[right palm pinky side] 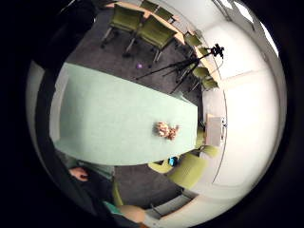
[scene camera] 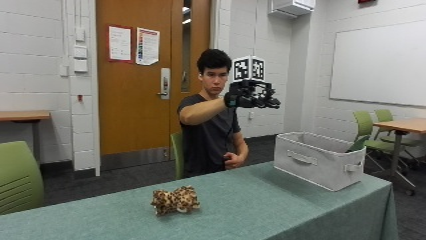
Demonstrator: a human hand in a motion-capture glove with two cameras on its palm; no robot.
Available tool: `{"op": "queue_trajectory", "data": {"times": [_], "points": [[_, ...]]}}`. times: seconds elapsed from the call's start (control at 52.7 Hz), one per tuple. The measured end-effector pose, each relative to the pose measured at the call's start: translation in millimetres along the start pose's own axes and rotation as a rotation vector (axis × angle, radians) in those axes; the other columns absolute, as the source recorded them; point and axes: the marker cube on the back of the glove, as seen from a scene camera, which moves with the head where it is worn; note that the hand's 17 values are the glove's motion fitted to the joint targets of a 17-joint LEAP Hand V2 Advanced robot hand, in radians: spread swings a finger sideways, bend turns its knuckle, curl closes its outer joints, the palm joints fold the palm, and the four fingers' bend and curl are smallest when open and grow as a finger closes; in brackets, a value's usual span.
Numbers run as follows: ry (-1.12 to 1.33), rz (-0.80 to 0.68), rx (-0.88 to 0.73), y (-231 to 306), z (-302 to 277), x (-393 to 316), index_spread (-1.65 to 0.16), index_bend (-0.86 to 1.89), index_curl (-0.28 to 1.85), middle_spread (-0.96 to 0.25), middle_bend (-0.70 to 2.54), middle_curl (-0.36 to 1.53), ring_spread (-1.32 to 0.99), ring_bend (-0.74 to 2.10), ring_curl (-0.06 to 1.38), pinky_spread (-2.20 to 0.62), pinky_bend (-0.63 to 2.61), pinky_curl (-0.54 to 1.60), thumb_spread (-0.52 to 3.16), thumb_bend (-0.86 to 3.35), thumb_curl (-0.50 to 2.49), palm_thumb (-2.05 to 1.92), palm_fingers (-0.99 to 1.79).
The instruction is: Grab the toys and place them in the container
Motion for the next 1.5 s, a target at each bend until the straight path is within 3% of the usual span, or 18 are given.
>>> {"op": "queue_trajectory", "data": {"times": [0.304,0.551,0.665,1.007,1.292,1.5], "points": [[0.091,0.117,-0.042,50,36,141,-0.22,0.19,0.47,-0.09,0.28,0.41,-0.3,0.39,0.25,-0.11,0.69,0.34,0.7,-0.15,0.19,-0.21,0.1],[0.079,0.232,-0.088,77,122,232,-0.26,0.2,0.48,-0.12,0.25,0.41,-0.34,0.33,0.25,-0.12,0.65,0.34,0.66,-0.15,0.18,-0.22,0.08],[0.035,0.216,-0.165,81,177,266,-0.27,0.2,0.49,-0.13,0.24,0.41,-0.35,0.3,0.25,-0.11,0.61,0.33,0.65,-0.16,0.17,-0.22,0.06],[-0.038,0.299,-0.326,104,289,271,-0.26,0.16,0.47,-0.14,0.18,0.4,-0.36,0.22,0.25,-0.09,0.59,0.33,0.64,-0.15,0.18,-0.21,-0.03],[-0.084,0.307,-0.325,128,303,277,-0.27,0.16,0.44,-0.18,0.25,0.42,-0.4,0.22,0.28,-0.1,0.57,0.34,0.69,-0.12,0.19,-0.16,0.06],[-0.145,0.347,-0.265,137,300,275,-0.3,0.25,0.47,-0.19,0.18,0.4,-0.44,0.28,0.29,-0.16,0.58,0.33,1.01,0.02,0.24,0.08,0.28]]}}
